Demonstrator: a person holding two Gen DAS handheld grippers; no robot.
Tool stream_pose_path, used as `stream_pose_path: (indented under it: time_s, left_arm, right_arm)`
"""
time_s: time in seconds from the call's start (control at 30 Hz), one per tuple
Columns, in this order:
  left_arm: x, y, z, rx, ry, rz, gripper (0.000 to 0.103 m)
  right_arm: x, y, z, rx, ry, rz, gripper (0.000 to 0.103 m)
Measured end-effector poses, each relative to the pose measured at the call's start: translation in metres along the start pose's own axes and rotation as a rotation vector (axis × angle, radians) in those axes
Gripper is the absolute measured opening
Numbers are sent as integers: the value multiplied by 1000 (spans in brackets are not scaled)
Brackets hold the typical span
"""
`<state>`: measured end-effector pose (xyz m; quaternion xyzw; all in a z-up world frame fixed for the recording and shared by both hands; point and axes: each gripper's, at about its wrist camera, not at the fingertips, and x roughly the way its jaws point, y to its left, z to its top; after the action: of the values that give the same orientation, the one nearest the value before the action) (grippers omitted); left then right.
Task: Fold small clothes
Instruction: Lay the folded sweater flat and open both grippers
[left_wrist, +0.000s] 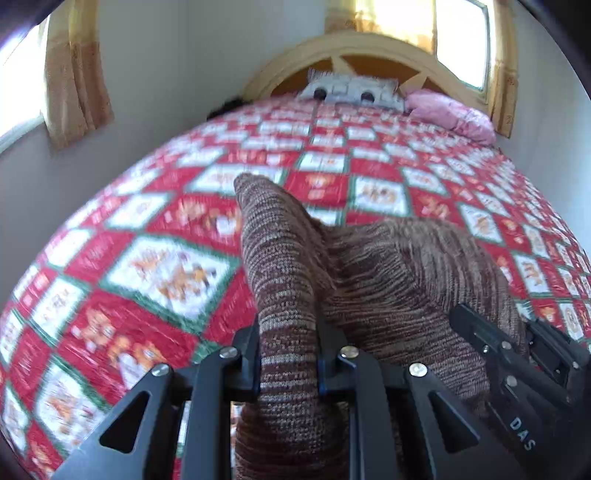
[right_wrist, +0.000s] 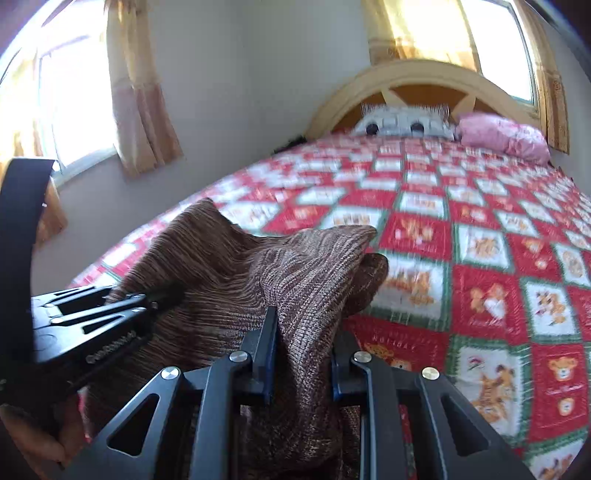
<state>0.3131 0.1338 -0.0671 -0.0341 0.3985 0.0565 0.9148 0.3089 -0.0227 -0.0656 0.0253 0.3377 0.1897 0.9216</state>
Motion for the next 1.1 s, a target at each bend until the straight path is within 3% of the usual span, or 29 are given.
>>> stream_pose_path:
  time_s: [0.07, 0.2, 0.3, 0.37, 0.47, 0.5, 0.57, 0.6, 0.7, 0.8, 0.93, 1.1]
  left_arm:
    - [9, 5, -5, -28, 21, -4, 25]
    - [11, 17, -11, -100, 42, 1, 54]
    - [2, 34, -15, -144, 65, -36, 61]
    - [-13, 42, -23, -153, 69, -58, 64]
    - [-40, 43, -37, -154, 37, -79, 64]
    - [-47, 40, -41, -147, 30, -75, 64]
    - [-57, 32, -51, -110, 22, -48, 64]
    - [-58, 29, -55, -99, 23, -26, 64]
    - [-57, 25, -70, -99, 46, 25, 66]
    - [-47, 29, -80, -137, 100, 48, 69]
    - [-51, 31, -87, -133, 73, 67, 72]
    - [-58, 25, -92, -105, 61, 100, 72]
  right_arm:
    - [10, -14, 0, 70, 39, 29, 22]
    - [21, -34, -1, 168, 94, 91, 27]
    - [14, -47, -5, 218, 121, 113, 46]
    - [-4, -57, -12, 256, 91, 96, 49]
    - [-56, -54, -24, 222, -50, 17, 49]
    - [-70, -46, -27, 173, -76, -11, 49]
    - [-90, -26, -32, 87, -89, -22, 25]
    - [-98, -15, -34, 50, -86, -6, 21]
    - [-101, 19, -40, -67, -55, 51, 19]
    - [-92, 41, -57, -155, -11, 34, 18]
    - [-63, 27, -81, -84, 145, -23, 17]
    - [-66, 18, -82, -29, 149, -10, 17]
